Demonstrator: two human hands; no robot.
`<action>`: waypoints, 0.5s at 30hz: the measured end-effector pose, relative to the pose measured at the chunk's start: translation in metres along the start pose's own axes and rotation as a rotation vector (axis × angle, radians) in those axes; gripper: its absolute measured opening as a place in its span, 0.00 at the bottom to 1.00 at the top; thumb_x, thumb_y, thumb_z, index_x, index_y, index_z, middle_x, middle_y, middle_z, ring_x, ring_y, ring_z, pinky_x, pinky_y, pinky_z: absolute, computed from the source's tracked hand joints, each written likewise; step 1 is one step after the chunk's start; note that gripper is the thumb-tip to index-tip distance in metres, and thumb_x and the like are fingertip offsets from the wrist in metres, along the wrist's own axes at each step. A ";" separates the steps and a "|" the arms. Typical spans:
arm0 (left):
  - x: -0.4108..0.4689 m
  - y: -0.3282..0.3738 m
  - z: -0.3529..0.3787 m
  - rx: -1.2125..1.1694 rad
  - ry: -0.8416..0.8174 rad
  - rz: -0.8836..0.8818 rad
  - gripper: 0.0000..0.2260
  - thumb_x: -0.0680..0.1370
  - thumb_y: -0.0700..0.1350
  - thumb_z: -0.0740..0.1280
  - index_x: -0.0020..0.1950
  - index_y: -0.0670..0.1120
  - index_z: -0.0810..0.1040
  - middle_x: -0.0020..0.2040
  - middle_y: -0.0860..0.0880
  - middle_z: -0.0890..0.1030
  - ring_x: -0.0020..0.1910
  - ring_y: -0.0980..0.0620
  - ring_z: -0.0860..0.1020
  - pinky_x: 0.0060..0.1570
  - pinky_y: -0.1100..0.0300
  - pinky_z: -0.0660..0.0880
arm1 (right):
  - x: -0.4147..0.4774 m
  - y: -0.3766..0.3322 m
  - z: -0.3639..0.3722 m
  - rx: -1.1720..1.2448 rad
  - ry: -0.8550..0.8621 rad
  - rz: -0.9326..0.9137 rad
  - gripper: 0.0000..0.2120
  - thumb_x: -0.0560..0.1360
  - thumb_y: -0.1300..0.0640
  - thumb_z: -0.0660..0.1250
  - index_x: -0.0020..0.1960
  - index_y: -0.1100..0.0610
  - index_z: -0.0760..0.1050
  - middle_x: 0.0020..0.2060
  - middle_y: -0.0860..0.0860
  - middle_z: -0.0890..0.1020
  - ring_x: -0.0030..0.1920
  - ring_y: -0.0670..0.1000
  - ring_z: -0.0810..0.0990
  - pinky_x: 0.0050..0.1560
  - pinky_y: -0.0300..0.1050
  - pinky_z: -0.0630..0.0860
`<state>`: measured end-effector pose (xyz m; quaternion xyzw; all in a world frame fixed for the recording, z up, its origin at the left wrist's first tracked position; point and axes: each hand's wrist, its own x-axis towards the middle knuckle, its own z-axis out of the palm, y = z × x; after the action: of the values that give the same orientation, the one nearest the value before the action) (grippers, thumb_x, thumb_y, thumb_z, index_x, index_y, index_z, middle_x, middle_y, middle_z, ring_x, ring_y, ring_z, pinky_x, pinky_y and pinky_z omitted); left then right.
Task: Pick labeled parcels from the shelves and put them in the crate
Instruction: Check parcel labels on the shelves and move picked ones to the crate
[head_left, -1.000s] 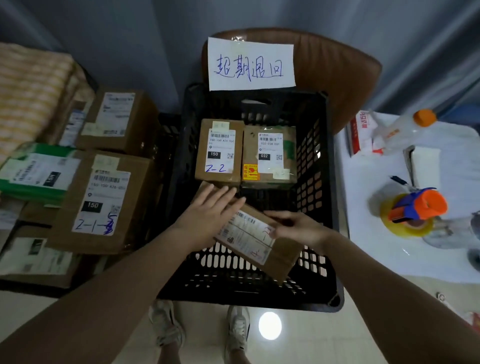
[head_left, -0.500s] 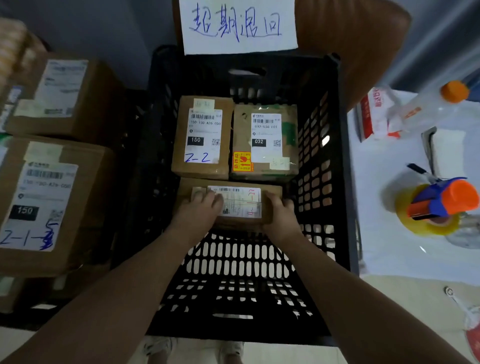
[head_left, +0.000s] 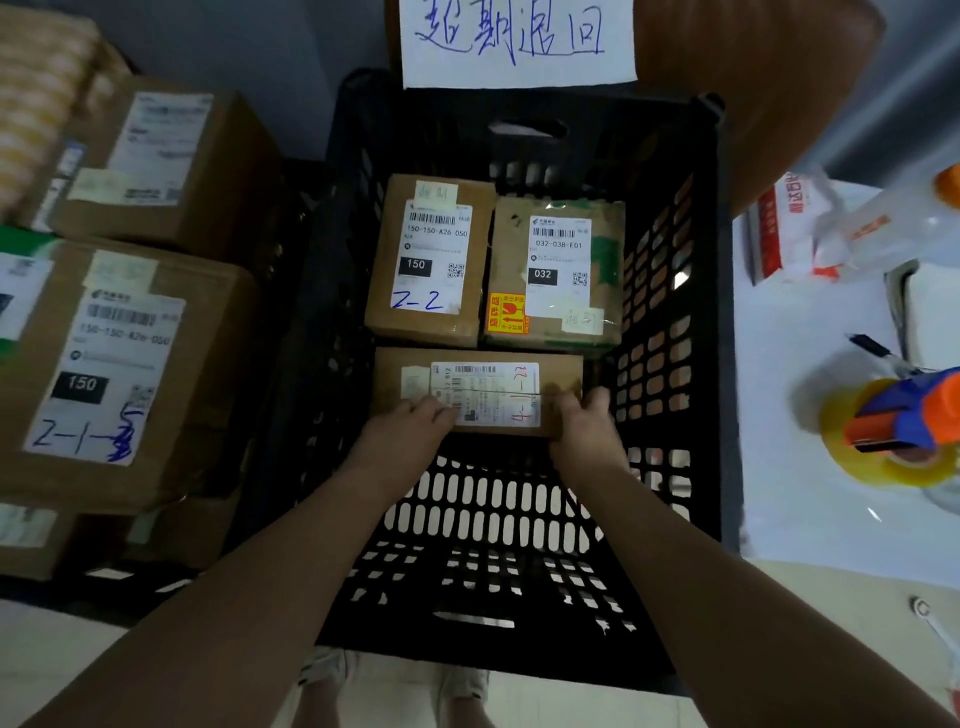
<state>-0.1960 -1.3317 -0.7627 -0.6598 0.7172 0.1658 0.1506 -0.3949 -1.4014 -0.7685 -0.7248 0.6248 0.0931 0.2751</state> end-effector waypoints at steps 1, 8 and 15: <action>0.000 0.000 -0.002 0.011 -0.009 -0.011 0.27 0.76 0.37 0.63 0.73 0.48 0.59 0.68 0.48 0.65 0.63 0.47 0.69 0.50 0.55 0.74 | 0.000 -0.002 -0.002 -0.028 -0.035 0.019 0.27 0.73 0.66 0.65 0.70 0.54 0.63 0.66 0.58 0.58 0.62 0.61 0.70 0.57 0.52 0.76; -0.018 -0.004 -0.047 0.080 -0.016 -0.031 0.22 0.77 0.44 0.63 0.70 0.48 0.64 0.65 0.46 0.69 0.61 0.46 0.69 0.55 0.54 0.69 | -0.015 -0.036 -0.049 -0.257 -0.071 -0.072 0.25 0.76 0.56 0.63 0.72 0.53 0.60 0.66 0.58 0.64 0.65 0.60 0.65 0.53 0.54 0.74; -0.104 -0.048 -0.166 0.121 0.218 -0.112 0.15 0.80 0.43 0.57 0.67 0.47 0.66 0.62 0.45 0.70 0.58 0.45 0.69 0.49 0.54 0.69 | -0.067 -0.130 -0.143 -0.317 0.099 -0.399 0.20 0.80 0.57 0.58 0.71 0.55 0.62 0.68 0.58 0.65 0.67 0.60 0.65 0.54 0.52 0.72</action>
<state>-0.1394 -1.3145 -0.5698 -0.7027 0.7001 0.0407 0.1203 -0.3142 -1.4090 -0.5812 -0.8715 0.4596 0.0984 0.1400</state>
